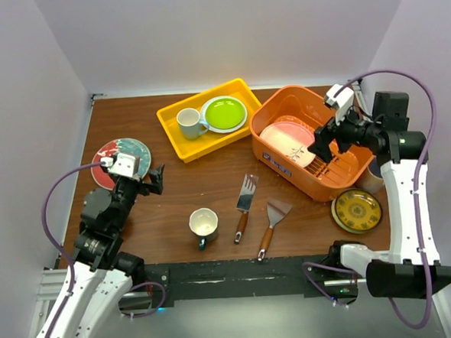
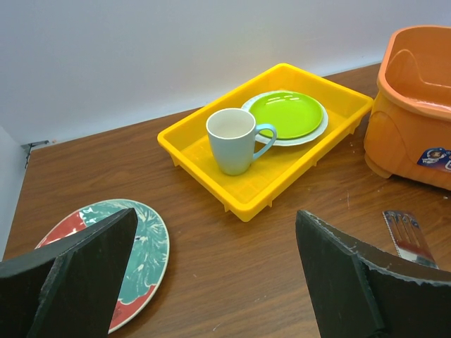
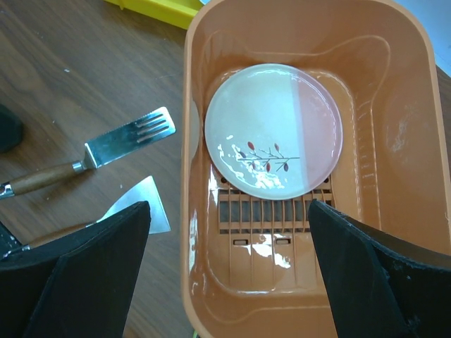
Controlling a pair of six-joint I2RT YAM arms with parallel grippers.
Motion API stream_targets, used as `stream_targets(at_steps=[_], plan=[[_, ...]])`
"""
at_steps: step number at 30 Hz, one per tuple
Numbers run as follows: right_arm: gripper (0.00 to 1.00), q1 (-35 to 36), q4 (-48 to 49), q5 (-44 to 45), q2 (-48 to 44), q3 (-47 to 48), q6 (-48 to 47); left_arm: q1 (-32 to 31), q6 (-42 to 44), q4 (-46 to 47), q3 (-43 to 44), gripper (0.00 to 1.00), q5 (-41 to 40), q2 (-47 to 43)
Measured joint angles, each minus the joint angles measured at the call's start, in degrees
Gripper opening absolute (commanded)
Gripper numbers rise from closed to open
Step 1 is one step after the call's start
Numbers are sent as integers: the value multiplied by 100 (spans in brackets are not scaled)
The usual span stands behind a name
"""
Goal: Place the mixed dishes into the plastic bin
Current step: Pick up the plate from the corner of the board.
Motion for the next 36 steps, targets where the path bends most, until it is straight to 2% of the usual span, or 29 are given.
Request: stream_targets(at_steps=[17,36], plan=[[99,2,-874,254,-960,-254,-625,0,-35,-2,-2,100,0,116],[99,7,-1340,813,-1475,-737,-699,0,-90,28,-94,100,195,31]])
